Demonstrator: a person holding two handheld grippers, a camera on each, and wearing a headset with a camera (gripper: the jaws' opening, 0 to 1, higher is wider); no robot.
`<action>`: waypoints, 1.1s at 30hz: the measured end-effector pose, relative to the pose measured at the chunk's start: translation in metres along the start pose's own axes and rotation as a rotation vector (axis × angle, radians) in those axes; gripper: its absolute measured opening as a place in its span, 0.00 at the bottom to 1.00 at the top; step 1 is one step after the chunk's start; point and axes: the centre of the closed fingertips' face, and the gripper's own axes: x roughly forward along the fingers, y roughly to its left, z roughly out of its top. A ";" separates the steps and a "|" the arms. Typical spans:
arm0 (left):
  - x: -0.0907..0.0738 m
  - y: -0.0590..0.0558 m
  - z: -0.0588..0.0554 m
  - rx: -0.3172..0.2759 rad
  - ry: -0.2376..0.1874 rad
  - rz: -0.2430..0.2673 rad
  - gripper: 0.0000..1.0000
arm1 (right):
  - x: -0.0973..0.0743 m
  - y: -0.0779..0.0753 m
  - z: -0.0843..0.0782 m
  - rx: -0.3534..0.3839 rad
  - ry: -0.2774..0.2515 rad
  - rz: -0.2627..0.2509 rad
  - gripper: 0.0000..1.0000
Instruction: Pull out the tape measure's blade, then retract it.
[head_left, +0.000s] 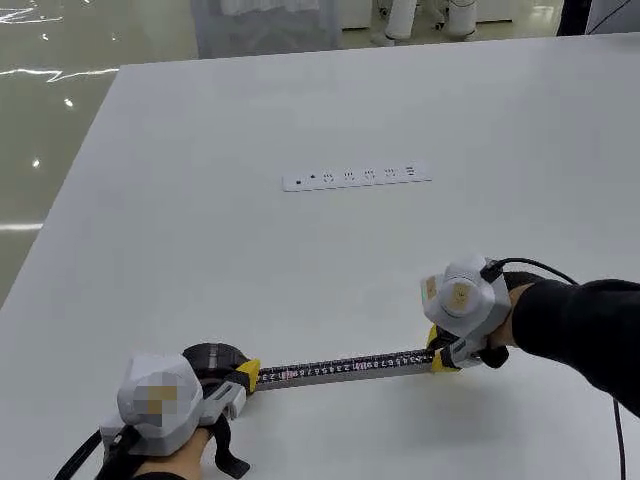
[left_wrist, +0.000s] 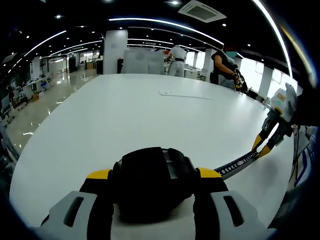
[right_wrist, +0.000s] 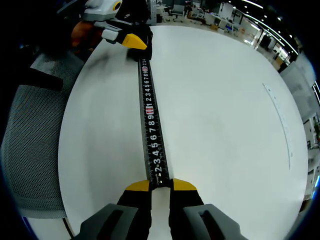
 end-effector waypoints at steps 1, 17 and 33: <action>0.000 0.000 0.000 -0.001 -0.001 0.000 0.60 | 0.000 0.000 0.000 0.004 0.004 -0.001 0.07; 0.001 0.000 -0.001 -0.008 0.006 -0.008 0.60 | 0.002 0.000 0.003 0.012 0.030 0.004 0.08; 0.001 0.000 -0.001 -0.005 0.007 -0.005 0.61 | 0.002 0.001 0.007 0.015 0.030 -0.001 0.08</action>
